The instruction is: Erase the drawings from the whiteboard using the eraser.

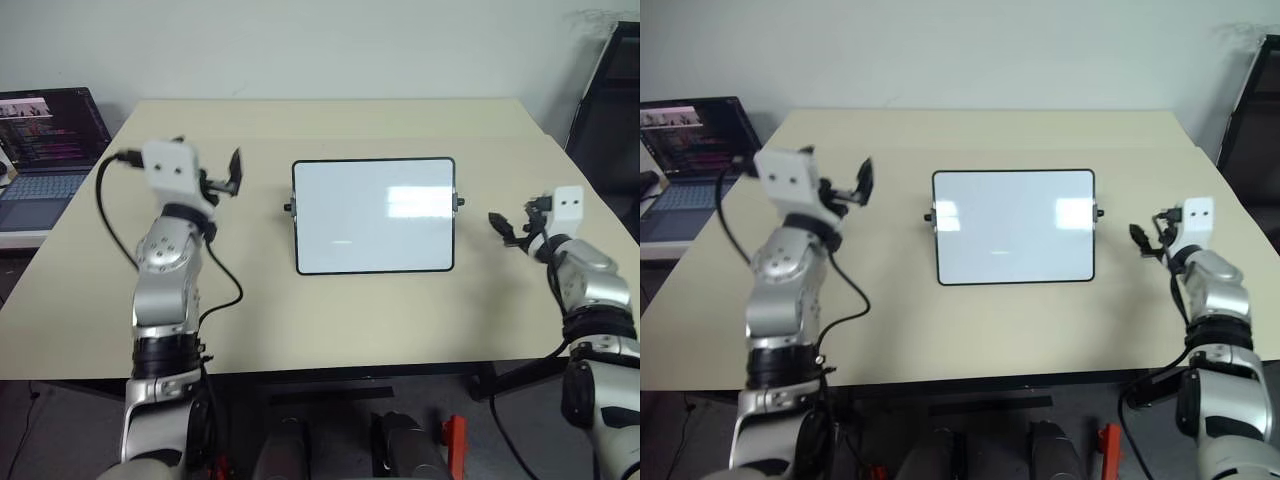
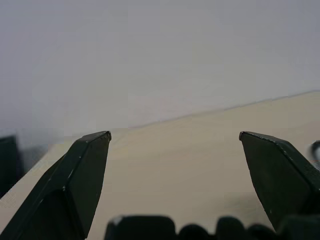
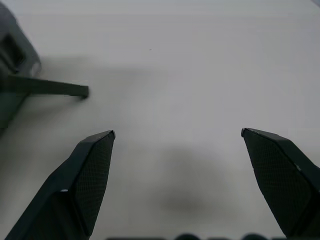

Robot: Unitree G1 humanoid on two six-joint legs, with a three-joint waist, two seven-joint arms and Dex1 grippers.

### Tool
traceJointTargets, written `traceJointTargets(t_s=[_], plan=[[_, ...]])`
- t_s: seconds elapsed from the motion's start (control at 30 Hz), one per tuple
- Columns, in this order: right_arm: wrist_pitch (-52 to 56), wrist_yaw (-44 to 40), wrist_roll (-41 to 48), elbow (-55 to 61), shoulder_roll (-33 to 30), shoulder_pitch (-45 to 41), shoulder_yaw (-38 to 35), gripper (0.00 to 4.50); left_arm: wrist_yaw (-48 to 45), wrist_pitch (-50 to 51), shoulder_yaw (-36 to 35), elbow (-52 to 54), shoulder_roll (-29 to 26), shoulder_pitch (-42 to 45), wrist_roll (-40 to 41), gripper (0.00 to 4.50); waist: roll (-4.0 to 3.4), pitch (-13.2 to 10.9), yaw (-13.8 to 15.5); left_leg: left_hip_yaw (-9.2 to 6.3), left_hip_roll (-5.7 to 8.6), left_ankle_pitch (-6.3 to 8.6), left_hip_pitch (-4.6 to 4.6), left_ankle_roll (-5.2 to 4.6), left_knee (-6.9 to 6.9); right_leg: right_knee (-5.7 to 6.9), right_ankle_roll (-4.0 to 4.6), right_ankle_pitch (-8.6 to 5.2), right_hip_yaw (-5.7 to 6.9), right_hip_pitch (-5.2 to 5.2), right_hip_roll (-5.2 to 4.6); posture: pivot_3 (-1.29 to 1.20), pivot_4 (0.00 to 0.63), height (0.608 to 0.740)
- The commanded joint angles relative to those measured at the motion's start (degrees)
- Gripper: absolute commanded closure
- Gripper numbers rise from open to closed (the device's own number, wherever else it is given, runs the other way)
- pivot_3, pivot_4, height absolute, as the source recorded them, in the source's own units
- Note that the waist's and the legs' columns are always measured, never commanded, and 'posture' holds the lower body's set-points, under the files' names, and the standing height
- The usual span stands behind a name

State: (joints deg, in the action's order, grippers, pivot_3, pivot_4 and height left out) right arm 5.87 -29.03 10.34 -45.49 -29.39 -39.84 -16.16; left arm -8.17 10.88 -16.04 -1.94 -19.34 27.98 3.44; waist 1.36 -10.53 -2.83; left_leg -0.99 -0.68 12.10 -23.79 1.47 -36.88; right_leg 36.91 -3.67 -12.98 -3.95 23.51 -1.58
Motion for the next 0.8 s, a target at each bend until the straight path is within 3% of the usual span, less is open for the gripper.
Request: traceJointTargets(t_s=[0.03, 0.23, 0.5, 0.8], plan=[[-6.02, -1.06, 1.07, 1.43, 2.29, 2.09, 0.11, 0.07, 1.09, -3.86, -1.40, -1.76, 1.01, -2.99, 1.06, 0.00, 0.00, 0.00, 0.26, -0.02, 0.00, 0.00, 0.01, 0.00, -0.01, 0.02, 0.01, 0.00, 0.03, 0.00, 0.00, 0.00, 0.150, 0.740], [-10.11, 0.75, 1.18, 1.08, 5.89, 3.28, -0.27, 0.07, 1.16, -11.58, 0.04, -12.56, 3.58, -6.56, 0.84, 0.00, 0.01, 0.00, 0.42, 0.00, 0.00, -0.01, 0.08, 0.01, -0.03, 0.06, 0.01, 0.05, 0.04, -0.04, 0.01, 0.00, 0.150, 0.740], [-14.19, 6.30, 0.87, 2.58, 9.48, 4.10, -0.45, 0.07, 0.59, -18.06, 2.60, -24.45, 3.57, -3.37, -0.28, 0.00, 0.02, 0.01, 0.42, -0.01, -0.07, -0.01, 0.10, 0.01, -0.01, 0.07, 0.06, 0.07, 0.02, -0.03, 0.12, 0.00, 0.150, 0.740], [-13.32, 13.05, 0.87, 7.39, 10.59, 6.69, -0.96, 0.07, -1.47, -19.48, 5.93, -28.44, 3.75, -0.43, -0.27, 0.00, 0.02, 0.01, 0.55, 0.00, -0.06, -0.01, 0.10, 0.01, 0.01, 0.05, 0.06, 0.07, 0.01, -0.03, 0.11, 0.00, 0.150, 0.740]])
